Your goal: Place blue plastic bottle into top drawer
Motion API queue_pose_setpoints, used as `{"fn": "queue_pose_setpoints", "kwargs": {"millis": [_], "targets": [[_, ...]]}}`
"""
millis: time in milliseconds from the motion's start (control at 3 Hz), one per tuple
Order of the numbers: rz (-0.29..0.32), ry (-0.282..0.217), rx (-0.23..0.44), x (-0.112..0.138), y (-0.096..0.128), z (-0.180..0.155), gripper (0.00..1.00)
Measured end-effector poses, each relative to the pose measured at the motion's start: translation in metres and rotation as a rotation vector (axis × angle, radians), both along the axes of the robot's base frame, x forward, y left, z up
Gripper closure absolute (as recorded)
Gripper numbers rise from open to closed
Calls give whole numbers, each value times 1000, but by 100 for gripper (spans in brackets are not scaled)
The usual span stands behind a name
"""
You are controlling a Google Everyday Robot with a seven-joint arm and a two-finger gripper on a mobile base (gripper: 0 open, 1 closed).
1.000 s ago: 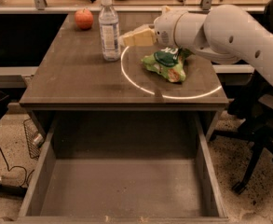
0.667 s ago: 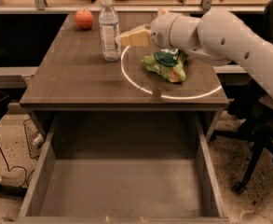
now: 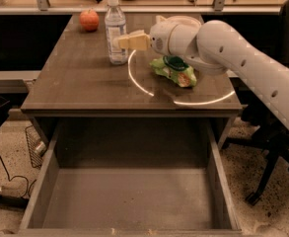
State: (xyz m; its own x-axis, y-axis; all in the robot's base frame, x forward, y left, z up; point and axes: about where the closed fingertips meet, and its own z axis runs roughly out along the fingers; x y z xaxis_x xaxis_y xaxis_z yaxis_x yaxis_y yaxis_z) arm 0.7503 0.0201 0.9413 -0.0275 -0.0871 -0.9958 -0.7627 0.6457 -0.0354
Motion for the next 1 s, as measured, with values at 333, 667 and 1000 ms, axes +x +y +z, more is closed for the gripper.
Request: {"fn": "queue_pose_setpoints", "kwargs": {"millis": [333, 667, 1000], "targets": [[27, -9, 47, 5, 16, 3, 0], [50, -15, 51, 10, 30, 9, 0], [68, -12, 45, 21, 46, 3, 0]]}}
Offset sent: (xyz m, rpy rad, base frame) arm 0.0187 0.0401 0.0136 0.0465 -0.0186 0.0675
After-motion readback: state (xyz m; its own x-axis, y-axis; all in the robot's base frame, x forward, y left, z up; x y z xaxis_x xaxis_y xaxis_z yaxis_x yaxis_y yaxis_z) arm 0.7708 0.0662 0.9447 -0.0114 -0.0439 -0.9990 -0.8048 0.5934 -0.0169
